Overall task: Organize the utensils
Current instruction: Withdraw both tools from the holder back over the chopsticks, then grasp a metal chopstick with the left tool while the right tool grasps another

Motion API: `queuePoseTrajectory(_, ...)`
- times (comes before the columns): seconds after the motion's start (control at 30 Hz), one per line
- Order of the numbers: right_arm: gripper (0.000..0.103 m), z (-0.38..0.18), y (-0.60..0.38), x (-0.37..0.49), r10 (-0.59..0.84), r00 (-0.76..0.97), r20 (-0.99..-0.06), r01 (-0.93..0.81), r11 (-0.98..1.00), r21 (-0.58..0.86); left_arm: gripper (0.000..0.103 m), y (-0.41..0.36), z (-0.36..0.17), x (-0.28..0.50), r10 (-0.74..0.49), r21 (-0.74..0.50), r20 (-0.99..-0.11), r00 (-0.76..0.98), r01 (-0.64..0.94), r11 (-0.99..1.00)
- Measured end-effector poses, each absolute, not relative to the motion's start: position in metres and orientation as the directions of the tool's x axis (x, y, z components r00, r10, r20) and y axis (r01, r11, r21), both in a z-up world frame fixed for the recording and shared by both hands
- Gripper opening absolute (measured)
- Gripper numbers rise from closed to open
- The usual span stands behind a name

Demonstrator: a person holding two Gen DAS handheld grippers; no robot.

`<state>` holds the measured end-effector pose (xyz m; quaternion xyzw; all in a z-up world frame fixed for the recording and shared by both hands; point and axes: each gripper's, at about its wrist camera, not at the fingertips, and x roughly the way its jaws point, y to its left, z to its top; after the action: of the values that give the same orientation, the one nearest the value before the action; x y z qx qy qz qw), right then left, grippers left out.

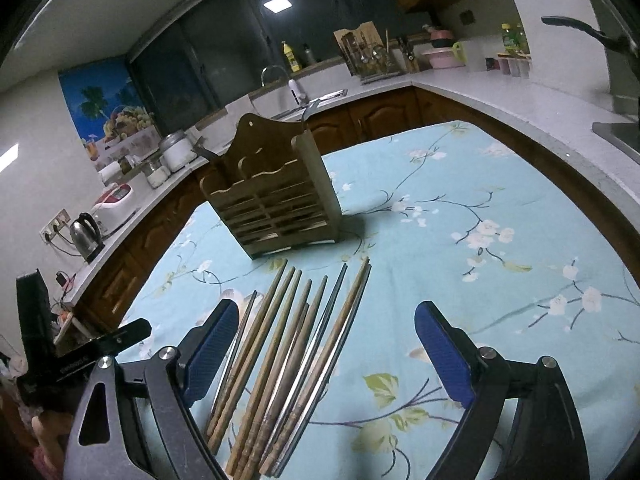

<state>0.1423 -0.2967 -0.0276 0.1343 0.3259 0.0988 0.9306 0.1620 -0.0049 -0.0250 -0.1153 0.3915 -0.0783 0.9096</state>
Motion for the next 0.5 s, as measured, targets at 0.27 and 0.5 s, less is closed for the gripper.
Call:
queuePoseTrajectory(0.27, 0.05, -0.041, -0.288, 0.173, 0.283, 0.716, -0.638, -0.092, 0.945, 0.315, 0.075, -0.019, -0.029, 0.186, -0.283, -0.284, -0.724, 0.63, 0.102, 0.953)
queuePoseTrajectory(0.5, 0.022, -0.058, -0.279, 0.208, 0.314, 0.653, -0.689, -0.092, 0.936, 0.339, 0.048, -0.034, -0.041, 0.211, -0.337, -0.313, -0.763, 0.552, 0.142, 0.939)
